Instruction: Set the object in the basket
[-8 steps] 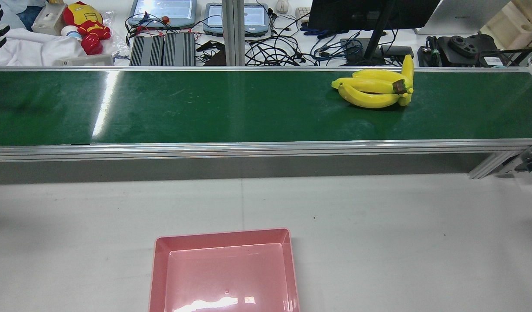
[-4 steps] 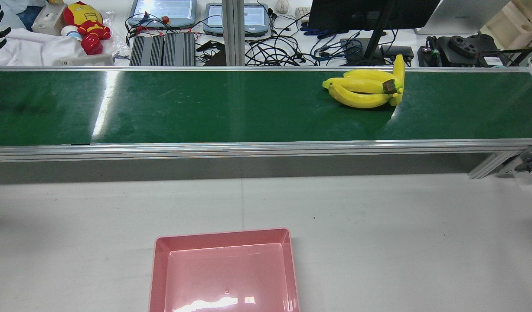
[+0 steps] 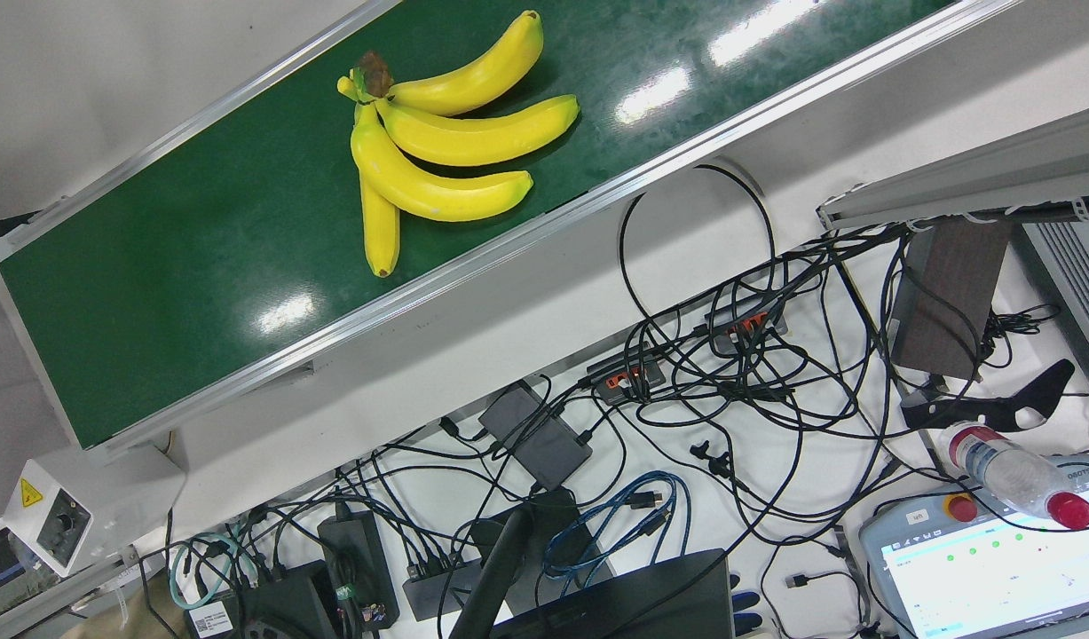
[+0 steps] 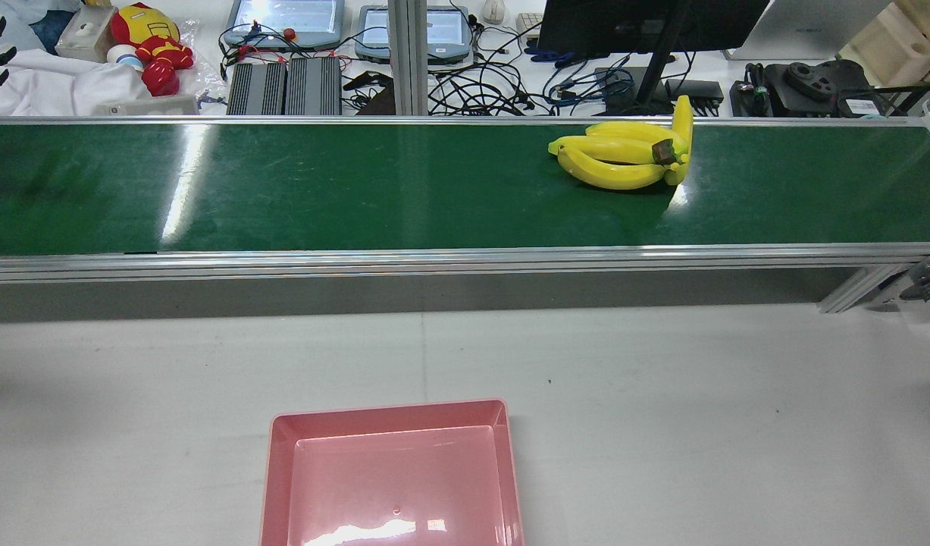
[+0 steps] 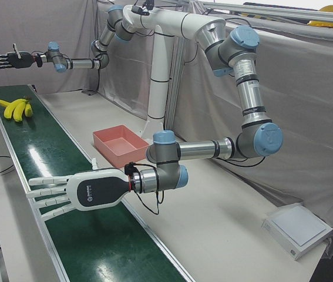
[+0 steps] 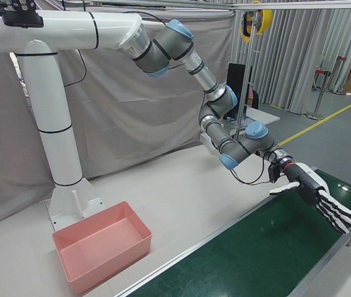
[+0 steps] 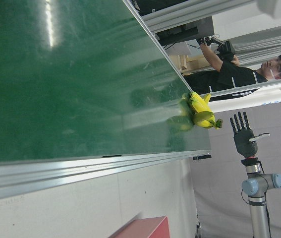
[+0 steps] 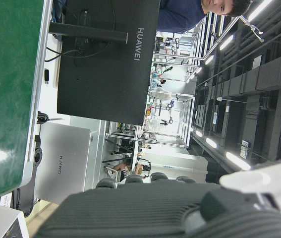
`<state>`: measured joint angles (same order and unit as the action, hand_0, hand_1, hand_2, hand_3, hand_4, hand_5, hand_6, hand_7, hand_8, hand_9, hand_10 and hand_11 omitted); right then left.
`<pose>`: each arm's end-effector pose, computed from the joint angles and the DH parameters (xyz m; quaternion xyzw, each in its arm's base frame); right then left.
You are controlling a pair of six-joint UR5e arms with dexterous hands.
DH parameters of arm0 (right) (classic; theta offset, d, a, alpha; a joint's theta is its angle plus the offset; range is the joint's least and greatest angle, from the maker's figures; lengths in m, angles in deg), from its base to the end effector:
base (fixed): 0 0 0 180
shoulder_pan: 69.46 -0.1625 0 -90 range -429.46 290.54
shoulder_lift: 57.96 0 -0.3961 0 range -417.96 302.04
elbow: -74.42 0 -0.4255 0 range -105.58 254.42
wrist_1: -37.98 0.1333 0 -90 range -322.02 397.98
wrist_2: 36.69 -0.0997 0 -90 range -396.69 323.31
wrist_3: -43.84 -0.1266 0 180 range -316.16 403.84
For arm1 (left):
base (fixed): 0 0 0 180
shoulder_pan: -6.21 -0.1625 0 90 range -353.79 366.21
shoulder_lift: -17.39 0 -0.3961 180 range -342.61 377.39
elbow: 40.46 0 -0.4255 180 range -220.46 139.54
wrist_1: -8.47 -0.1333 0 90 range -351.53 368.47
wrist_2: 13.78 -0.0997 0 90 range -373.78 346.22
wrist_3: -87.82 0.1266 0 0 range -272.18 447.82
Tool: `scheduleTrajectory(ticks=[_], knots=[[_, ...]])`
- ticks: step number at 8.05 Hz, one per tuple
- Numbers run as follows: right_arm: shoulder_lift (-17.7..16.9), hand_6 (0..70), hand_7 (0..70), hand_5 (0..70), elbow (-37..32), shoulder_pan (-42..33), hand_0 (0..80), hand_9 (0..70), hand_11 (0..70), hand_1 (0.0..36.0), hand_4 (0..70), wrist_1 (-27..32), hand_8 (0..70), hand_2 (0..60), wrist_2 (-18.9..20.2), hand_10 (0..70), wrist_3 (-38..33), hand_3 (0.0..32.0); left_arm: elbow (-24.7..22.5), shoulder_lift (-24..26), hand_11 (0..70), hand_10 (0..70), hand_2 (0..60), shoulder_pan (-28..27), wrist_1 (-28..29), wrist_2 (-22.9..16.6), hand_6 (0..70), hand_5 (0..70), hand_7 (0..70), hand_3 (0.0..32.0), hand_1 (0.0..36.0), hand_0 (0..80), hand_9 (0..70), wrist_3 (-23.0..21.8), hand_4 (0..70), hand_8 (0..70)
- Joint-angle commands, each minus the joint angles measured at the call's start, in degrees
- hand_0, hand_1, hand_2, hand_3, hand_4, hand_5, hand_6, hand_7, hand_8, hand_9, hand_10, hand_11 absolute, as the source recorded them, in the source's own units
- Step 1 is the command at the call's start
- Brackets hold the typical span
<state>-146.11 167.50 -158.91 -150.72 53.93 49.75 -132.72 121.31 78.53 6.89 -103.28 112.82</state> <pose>0.1266 -0.5577 0.6296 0.0280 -0.6829 0.7286 0.0448 0.0698 -0.6616 0.4930 0.0532 0.7894 -0.5709 0.2193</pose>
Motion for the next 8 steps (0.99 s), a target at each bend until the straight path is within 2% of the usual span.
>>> scheduleTrajectory(ticks=[1, 5, 6, 8], knots=[[0.00, 0.0, 0.0, 0.0, 0.00, -0.03, 0.0, 0.0, 0.0, 0.0, 0.0, 0.00, 0.0, 0.0, 0.00, 0.0, 0.06, 0.0, 0.07, 0.06, 2.1, 0.0, 0.0, 0.10, 0.00, 0.03, 0.0, 0.0, 0.0, 11.2, 11.7, 56.4, 5.3, 0.22, 3.6, 4.2], [0.00, 0.0, 0.0, 0.0, 0.00, 0.06, 0.0, 0.0, 0.0, 0.0, 0.0, 0.00, 0.0, 0.0, 0.00, 0.0, -0.03, 0.0, -0.72, 0.06, 3.1, 0.6, 0.0, -0.25, 0.00, 0.12, 0.0, 0.0, 0.7, 11.2, 13.0, 57.8, 6.1, 0.22, 2.8, 4.6], [0.00, 0.0, 0.0, 0.0, 0.00, -0.02, 0.0, 0.0, 0.0, 0.0, 0.0, 0.00, 0.0, 0.0, 0.00, 0.0, 0.06, 0.0, -0.73, 0.41, 3.1, 0.7, 0.0, -0.25, 0.00, 0.21, 0.0, 0.2, 0.8, 9.8, 12.8, 57.8, 6.4, 0.22, 3.6, 5.0], [0.00, 0.0, 0.0, 0.0, 0.00, -0.03, 0.0, 0.0, 0.0, 0.0, 0.0, 0.00, 0.0, 0.0, 0.00, 0.0, 0.06, 0.0, -0.81, 0.85, 2.6, 0.3, 0.0, -0.25, 0.00, 0.12, 0.0, 1.2, 0.8, 9.6, 13.1, 57.8, 6.0, 0.05, 3.5, 4.8]])
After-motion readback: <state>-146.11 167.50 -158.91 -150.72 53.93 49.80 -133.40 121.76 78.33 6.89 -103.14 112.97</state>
